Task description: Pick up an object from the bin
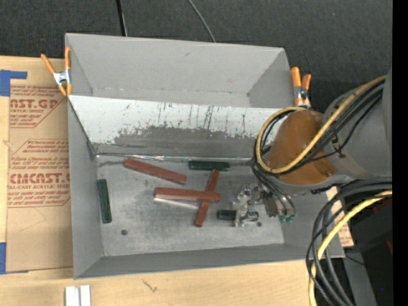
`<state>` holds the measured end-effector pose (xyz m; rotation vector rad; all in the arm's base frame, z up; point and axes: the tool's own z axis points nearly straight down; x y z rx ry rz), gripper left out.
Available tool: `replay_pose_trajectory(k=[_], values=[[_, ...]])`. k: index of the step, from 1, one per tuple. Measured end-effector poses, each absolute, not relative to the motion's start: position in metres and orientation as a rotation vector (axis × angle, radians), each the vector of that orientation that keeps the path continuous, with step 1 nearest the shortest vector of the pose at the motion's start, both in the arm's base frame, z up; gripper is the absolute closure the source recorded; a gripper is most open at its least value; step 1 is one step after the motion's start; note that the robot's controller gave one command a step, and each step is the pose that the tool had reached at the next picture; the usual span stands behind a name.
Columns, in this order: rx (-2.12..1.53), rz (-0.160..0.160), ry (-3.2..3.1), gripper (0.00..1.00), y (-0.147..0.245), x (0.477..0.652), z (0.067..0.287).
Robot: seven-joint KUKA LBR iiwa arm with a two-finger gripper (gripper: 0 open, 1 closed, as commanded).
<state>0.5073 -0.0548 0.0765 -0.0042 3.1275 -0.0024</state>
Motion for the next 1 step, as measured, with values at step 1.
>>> replay_pose_trajectory(k=[1], values=[[-0.004, -0.002, 3.127, 1.0, -0.0548, 0.5073, 0.0765]])
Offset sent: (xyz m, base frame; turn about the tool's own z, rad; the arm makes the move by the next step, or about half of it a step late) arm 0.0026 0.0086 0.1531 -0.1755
